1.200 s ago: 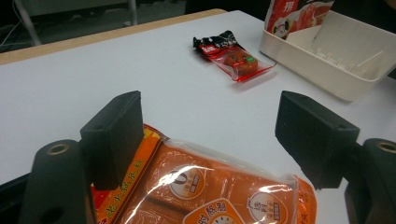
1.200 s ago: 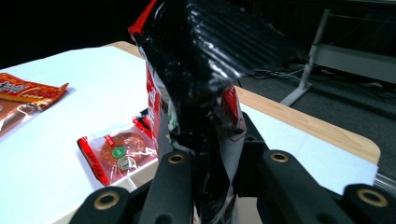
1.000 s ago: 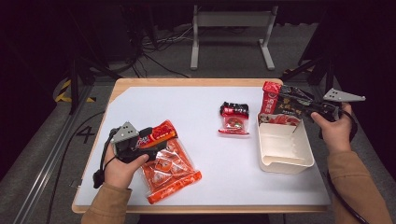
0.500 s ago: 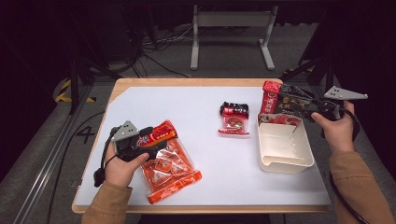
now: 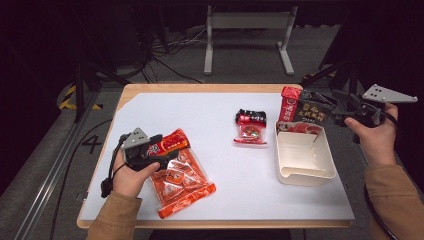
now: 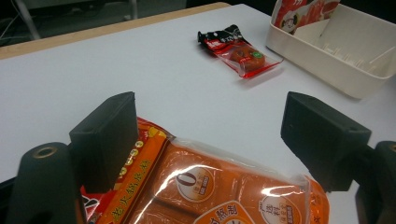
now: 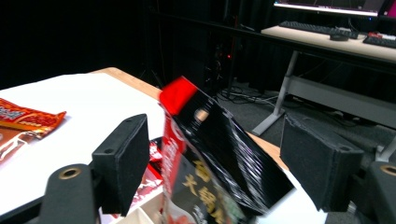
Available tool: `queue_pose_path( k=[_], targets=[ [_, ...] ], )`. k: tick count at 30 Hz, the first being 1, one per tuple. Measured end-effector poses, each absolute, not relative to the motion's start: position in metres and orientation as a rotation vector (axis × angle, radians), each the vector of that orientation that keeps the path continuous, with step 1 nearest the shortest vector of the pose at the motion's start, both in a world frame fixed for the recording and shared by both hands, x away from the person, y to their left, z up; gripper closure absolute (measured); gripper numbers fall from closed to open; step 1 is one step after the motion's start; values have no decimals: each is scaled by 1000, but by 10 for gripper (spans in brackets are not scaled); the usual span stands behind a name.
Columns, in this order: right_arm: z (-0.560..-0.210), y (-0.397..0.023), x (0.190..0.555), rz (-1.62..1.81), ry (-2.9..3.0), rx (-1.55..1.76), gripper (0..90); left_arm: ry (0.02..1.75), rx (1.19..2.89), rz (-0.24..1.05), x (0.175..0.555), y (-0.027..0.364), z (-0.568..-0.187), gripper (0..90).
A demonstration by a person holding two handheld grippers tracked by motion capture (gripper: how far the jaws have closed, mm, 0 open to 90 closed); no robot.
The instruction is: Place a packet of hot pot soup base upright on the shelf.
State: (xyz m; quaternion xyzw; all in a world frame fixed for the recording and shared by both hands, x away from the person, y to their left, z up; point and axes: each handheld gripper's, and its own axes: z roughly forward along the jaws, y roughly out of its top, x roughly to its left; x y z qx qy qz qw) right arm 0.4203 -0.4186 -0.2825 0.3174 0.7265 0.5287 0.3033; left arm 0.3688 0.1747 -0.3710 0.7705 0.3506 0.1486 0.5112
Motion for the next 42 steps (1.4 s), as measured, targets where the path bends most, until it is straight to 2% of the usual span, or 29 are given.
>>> queue_pose_path(
  k=[8, 21, 36, 39, 42],
  targets=[
    [-270, -401, 392, 1413, 1897, 861, 261, 843, 1867, 351, 369, 186, -371, 173],
    [-280, -360, 349, 1439, 1979, 826, 254, 894, 1883, 348, 370, 198, -369, 173],
    [-293, -329, 339, 1433, 2109, 763, 251, 906, 1894, 365, 370, 209, -370, 59],
    [-296, -324, 339, 1449, 2123, 748, 251, 889, 1924, 417, 370, 213, -371, 47],
    [-299, -319, 339, 1466, 2132, 736, 251, 913, 1916, 402, 370, 219, -371, 44]
  ],
)
